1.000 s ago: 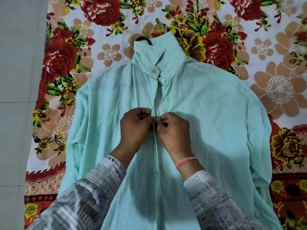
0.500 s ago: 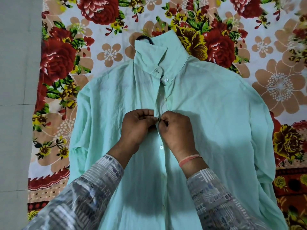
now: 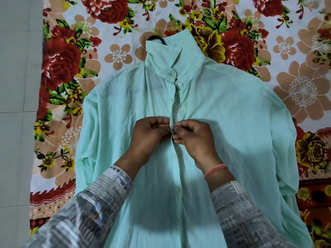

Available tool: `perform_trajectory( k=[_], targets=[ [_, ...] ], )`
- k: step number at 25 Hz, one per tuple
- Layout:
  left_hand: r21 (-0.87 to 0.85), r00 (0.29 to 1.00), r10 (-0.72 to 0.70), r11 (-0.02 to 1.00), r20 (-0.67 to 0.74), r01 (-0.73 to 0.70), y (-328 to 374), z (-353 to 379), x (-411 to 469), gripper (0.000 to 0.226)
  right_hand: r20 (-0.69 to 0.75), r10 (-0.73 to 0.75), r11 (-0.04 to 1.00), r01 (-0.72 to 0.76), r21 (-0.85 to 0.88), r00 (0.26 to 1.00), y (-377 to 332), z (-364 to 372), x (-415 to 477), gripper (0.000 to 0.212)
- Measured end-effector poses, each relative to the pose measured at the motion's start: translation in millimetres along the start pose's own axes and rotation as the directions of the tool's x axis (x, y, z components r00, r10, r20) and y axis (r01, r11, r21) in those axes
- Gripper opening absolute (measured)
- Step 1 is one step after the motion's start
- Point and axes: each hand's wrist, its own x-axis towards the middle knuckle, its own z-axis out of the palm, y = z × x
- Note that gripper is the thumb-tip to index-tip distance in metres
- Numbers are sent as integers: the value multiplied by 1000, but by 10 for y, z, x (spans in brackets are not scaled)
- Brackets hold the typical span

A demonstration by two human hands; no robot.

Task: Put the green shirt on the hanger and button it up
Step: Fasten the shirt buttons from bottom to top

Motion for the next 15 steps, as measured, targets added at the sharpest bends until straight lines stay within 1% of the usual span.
perform_trajectory(
  k=[2,3,5,8,10,13,15],
  targets=[
    [39,1000,-6,999,-25,7,-1,17,9,22,-10,-24,997,23,-72,1000,3,5,0,23],
    [54,999,-9,998,-34,11,-8,37,14,24,-17,-37,993,35,-109,999,1,-3,-1,26],
    [99,999,11,995,-50,-6,-33,62,25,28,-28,-37,991,34,-130,999,-8,-18,-3,26],
    [170,997,55,984,-51,-45,-89,47,10,27,-40,-39,984,32,-175,998,21,29,-14,16],
    [170,998,54,984,-45,-46,-103,33,-20,26,-50,-36,981,26,-195,998,24,78,-36,11],
    [99,999,37,995,-35,-34,-66,59,-9,22,-37,-49,993,44,-106,998,29,62,10,31],
    [84,999,37,996,-38,-34,-50,90,34,20,-19,-61,998,61,-32,998,45,15,50,34]
  ],
)
